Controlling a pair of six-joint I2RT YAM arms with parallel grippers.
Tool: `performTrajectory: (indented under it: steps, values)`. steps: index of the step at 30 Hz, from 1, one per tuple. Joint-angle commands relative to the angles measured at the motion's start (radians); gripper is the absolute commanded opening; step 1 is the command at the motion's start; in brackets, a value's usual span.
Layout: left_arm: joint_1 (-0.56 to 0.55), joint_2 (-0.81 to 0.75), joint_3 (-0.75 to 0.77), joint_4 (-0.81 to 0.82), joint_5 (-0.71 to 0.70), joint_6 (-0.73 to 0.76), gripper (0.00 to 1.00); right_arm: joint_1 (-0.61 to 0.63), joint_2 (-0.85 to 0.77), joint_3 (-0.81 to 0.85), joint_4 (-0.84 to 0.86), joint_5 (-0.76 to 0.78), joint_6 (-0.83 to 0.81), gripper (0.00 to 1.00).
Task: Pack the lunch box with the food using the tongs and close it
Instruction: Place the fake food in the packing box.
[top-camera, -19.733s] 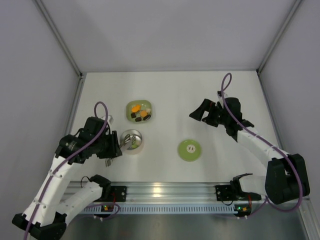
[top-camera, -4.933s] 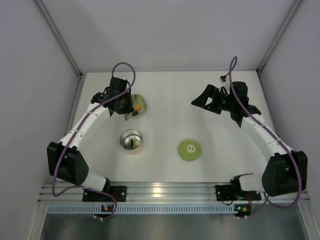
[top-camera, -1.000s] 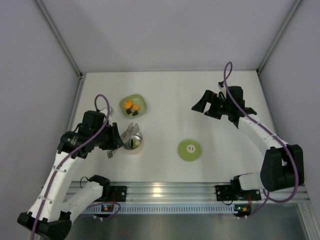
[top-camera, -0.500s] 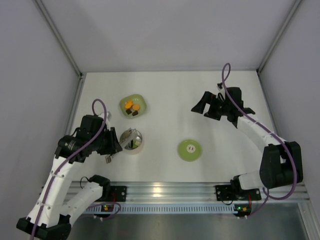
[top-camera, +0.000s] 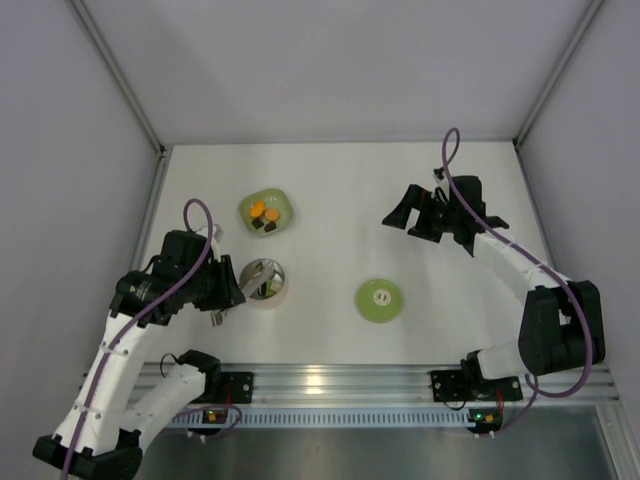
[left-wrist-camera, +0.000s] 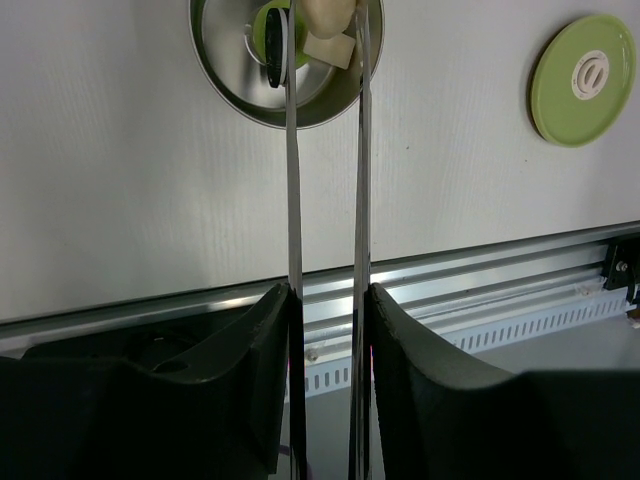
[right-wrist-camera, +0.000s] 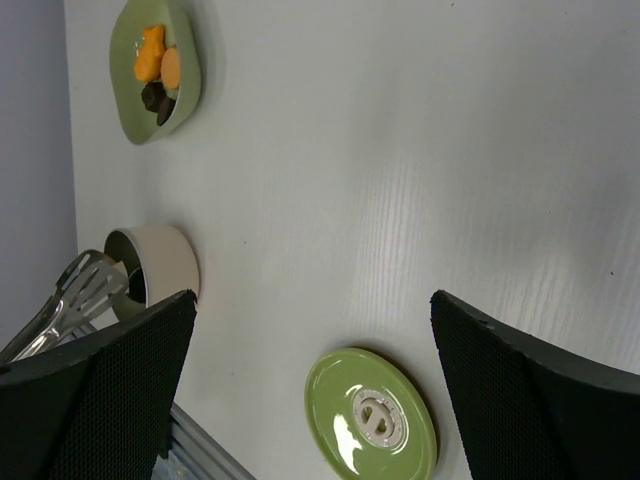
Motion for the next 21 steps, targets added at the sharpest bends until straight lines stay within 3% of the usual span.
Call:
performTrajectory:
  steps: [1, 14, 21]
  values:
    - [0.002, -0.008, 0.013, 0.006, 0.001, -0.006, 0.4, -0.01, 0.006, 0.001, 0.071, -0.006, -0.022, 1.0]
    - [0.002, 0.022, 0.063, 0.023, -0.02, -0.019, 0.41, -0.01, 0.009, 0.006, 0.074, -0.012, -0.03, 0.99]
    - [0.002, 0.128, 0.152, 0.095, -0.086, -0.025, 0.41, -0.01, 0.011, 0.053, 0.066, -0.028, -0.033, 1.0]
